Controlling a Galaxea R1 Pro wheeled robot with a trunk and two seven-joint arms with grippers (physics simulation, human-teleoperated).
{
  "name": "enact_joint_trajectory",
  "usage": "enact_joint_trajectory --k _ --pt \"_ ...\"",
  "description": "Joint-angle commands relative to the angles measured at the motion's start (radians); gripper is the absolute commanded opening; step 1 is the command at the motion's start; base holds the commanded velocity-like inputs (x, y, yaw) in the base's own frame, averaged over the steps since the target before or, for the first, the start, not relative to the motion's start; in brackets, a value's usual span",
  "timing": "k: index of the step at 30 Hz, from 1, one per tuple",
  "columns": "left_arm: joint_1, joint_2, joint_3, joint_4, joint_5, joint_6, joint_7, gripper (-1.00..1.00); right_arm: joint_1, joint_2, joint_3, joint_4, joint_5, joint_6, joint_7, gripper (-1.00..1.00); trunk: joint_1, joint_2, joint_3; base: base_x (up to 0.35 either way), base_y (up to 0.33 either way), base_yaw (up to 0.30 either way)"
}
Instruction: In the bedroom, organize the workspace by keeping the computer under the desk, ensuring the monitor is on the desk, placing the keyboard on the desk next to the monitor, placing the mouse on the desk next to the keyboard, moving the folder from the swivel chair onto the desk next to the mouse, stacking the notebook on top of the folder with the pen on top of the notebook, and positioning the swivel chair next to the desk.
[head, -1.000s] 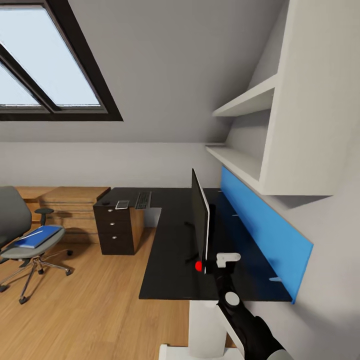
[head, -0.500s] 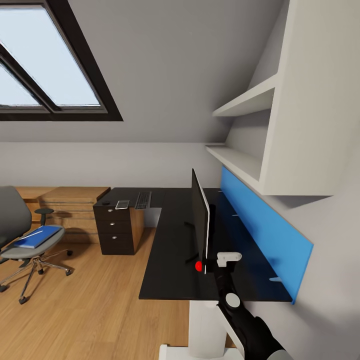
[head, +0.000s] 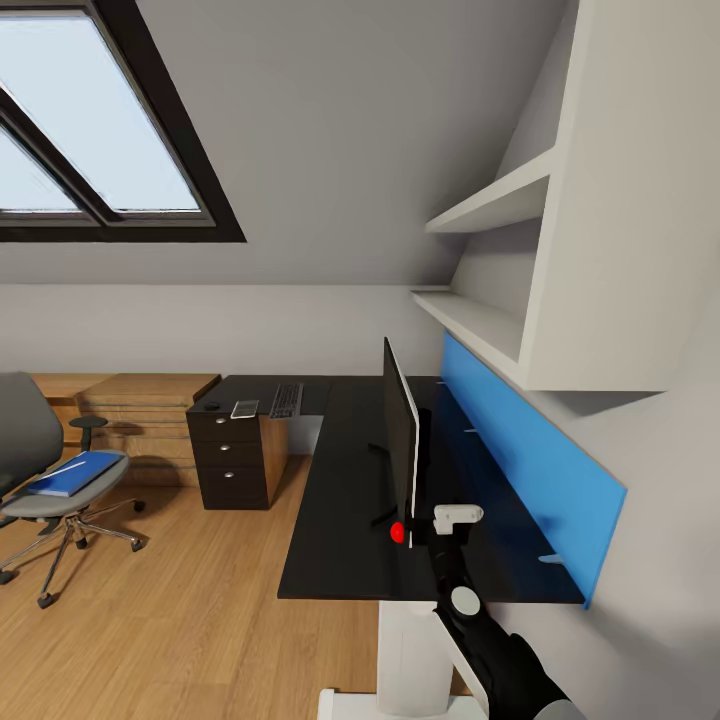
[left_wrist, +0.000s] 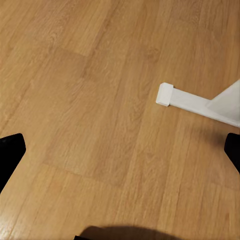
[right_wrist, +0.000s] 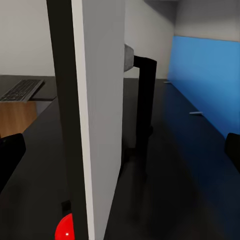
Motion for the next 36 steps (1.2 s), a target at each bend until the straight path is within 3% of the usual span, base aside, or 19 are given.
enact_joint_trajectory --k 1,36 --pt "-0.001 0.001 -0.008 0.000 0.009 -0.004 0.002 1.00 -0.001 -0.001 0.004 0.001 -0.010 -0.006 -0.004 1.00 0.000 -0.002 -0.002 0.000 0.000 0.000" --pt "-0.001 0.002 -0.008 0.000 0.009 -0.004 0.002 1.00 -0.001 -0.001 0.004 0.002 -0.010 -0.006 -0.003 1.00 0.000 -0.002 -0.002 0.096 0.023 0.000"
